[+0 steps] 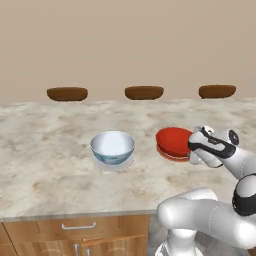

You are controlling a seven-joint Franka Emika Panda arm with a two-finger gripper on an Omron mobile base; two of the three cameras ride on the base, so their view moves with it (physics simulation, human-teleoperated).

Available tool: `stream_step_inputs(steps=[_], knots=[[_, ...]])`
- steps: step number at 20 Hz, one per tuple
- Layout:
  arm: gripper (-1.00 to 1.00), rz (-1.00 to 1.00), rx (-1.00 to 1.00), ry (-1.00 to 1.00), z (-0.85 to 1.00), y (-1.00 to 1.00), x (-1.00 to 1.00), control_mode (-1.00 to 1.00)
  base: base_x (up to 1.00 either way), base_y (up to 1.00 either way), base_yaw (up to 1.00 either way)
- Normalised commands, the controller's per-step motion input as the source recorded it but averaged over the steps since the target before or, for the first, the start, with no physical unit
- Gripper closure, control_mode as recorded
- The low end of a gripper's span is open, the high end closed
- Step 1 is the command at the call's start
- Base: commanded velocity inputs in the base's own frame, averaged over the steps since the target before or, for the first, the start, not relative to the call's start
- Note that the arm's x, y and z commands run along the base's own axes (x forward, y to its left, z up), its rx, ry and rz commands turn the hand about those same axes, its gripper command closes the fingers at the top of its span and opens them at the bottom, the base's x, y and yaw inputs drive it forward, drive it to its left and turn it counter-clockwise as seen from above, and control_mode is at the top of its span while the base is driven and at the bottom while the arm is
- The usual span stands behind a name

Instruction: Move the bowls from the cabinet to the plates on the dining table.

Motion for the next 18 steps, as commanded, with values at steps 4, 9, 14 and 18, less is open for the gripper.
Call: stream_step_inputs(steps=[4, 9, 14, 18], knots=[[-1.0, -0.04, 0.01, 0.03, 0.36, -0.16, -0.64, -1.0, 0.0, 0.0, 0.0], [-1.0, -0.05, 0.0, 0.13, 0.6, -0.01, -0.31, -1.0, 0.0, 0.0, 0.0], [-1.0, -0.07, 0.03, 0.26, 0.99, 0.0, -0.21, -1.0, 0.0, 0.0, 0.0], [-1.0, -0.11, 0.04, 0.27, 0.92, 0.0, -0.09, -1.0, 0.0, 0.0, 0.0]])
